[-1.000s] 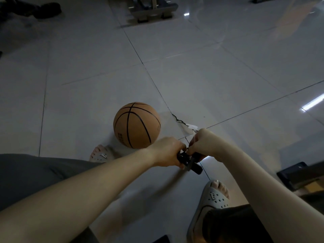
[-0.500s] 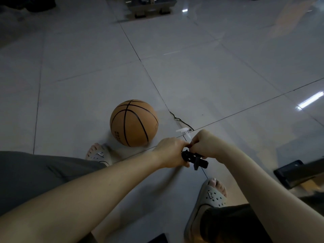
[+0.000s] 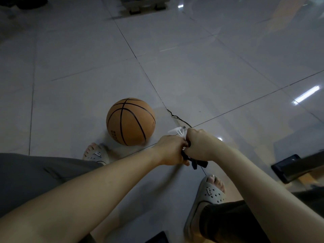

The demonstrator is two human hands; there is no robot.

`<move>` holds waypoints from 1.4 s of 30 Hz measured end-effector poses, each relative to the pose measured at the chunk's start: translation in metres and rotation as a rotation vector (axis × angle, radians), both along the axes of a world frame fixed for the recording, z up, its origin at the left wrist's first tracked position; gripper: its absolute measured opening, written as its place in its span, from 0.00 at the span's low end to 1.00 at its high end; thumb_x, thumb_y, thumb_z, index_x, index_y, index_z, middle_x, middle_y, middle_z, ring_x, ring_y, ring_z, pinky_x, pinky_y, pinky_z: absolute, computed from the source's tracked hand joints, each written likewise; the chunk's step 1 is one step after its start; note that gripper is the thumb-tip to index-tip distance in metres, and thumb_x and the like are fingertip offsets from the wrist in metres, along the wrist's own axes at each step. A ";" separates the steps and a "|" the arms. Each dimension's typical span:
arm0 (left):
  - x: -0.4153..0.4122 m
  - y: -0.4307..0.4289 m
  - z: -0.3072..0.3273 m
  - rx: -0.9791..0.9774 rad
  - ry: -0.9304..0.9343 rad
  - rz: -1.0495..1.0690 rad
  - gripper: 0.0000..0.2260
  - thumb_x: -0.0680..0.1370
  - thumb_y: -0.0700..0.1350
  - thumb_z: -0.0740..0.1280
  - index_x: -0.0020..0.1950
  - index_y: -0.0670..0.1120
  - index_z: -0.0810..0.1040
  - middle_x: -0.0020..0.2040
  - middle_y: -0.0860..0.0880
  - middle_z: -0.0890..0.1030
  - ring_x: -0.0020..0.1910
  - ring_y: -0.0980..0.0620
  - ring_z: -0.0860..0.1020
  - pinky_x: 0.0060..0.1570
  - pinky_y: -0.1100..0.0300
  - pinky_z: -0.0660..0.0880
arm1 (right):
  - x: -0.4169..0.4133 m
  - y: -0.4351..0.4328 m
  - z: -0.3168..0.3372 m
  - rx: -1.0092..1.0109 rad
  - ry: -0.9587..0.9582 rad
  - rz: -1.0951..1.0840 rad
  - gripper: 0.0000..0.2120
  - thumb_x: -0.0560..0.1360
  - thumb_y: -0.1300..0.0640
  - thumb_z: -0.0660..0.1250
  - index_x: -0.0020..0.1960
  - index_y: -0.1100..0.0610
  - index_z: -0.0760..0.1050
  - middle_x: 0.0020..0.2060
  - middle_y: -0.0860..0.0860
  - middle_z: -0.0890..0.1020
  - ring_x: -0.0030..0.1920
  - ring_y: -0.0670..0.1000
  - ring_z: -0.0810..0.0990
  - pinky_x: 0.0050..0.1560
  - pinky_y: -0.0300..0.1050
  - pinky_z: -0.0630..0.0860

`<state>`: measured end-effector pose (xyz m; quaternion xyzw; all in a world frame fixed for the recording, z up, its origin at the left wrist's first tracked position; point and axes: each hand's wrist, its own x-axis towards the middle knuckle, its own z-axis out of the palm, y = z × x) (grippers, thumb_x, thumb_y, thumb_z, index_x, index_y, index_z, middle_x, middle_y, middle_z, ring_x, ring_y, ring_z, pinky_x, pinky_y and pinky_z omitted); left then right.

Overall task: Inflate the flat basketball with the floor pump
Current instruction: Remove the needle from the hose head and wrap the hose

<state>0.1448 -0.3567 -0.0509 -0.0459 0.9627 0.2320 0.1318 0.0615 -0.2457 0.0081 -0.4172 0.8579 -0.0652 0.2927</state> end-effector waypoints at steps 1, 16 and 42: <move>-0.001 0.001 0.000 0.005 0.013 0.010 0.12 0.73 0.56 0.74 0.51 0.50 0.82 0.42 0.54 0.80 0.44 0.51 0.77 0.47 0.55 0.76 | 0.000 0.000 0.001 -0.002 0.027 -0.004 0.07 0.70 0.60 0.65 0.43 0.57 0.66 0.37 0.52 0.73 0.40 0.55 0.74 0.29 0.42 0.66; -0.055 -0.019 -0.010 0.186 0.192 0.148 0.08 0.68 0.52 0.71 0.37 0.48 0.79 0.33 0.52 0.79 0.34 0.54 0.76 0.38 0.54 0.75 | -0.038 0.025 -0.033 -0.520 0.148 -0.101 0.16 0.67 0.56 0.72 0.52 0.50 0.73 0.47 0.44 0.76 0.42 0.48 0.74 0.39 0.46 0.73; -0.085 0.003 0.049 0.211 0.222 -0.041 0.10 0.67 0.50 0.72 0.31 0.49 0.74 0.35 0.52 0.74 0.46 0.54 0.71 0.43 0.52 0.77 | -0.049 0.055 0.023 -0.495 0.000 -0.442 0.31 0.70 0.43 0.72 0.69 0.47 0.66 0.51 0.47 0.78 0.45 0.50 0.78 0.46 0.44 0.73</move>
